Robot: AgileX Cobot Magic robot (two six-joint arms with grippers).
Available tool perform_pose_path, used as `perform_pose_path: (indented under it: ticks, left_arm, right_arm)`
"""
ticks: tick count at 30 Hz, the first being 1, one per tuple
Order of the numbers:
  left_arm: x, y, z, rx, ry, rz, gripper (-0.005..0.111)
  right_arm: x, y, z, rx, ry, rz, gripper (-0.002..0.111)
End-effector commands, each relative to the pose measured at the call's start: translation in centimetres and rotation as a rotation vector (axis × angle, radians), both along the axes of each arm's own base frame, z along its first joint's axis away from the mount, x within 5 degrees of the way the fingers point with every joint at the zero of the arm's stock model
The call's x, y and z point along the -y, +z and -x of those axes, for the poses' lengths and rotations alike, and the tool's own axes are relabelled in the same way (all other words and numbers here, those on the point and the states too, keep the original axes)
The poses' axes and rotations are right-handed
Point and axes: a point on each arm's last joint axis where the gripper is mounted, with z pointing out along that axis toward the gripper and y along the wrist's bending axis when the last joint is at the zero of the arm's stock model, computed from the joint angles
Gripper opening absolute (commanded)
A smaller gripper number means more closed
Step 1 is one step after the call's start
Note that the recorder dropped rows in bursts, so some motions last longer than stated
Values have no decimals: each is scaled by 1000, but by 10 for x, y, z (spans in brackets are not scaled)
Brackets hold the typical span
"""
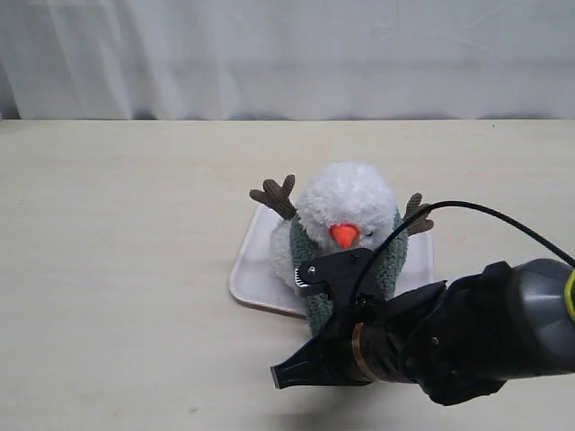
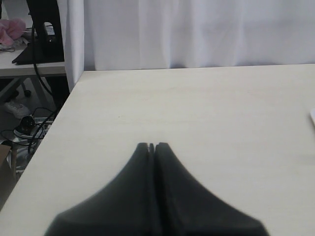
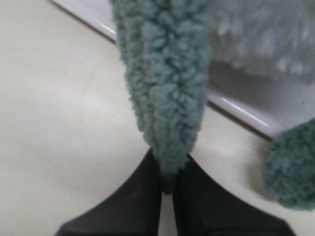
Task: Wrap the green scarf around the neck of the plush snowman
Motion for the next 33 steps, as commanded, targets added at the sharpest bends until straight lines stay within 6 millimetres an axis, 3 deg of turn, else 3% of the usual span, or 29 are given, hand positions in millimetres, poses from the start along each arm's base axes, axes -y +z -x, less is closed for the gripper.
perform_pose_path:
  ticks: [1,5,9,13,17,20,28,33]
  left_arm:
    - [0,0,0,7,4,4,0]
    - [0,0,0,7,4,4,0]
    - [0,0,0,7,4,4,0]
    - [0,0,0,7,4,4,0]
    - [0,0,0,7,4,4,0]
    - [0,0,0,7,4,4,0]
    - [0,0,0,7,4,4,0]
    - [0,0,0,7,4,4,0]
  right_arm:
    - [-1,17,-2,43,13,-38,24]
    - [-1,35,-1,68,-21,-103,52]
    - [2,56,5,81,-50,-187,66]
    - [18,75,13,125,-88,-172,66]
    - [47,91,20,143,-203,9,66]
    - [58,97,28,96,-244,63,66]
    - [47,83,21,139,-203,-24,66]
    - [51,68,9,199,-292,79,66]
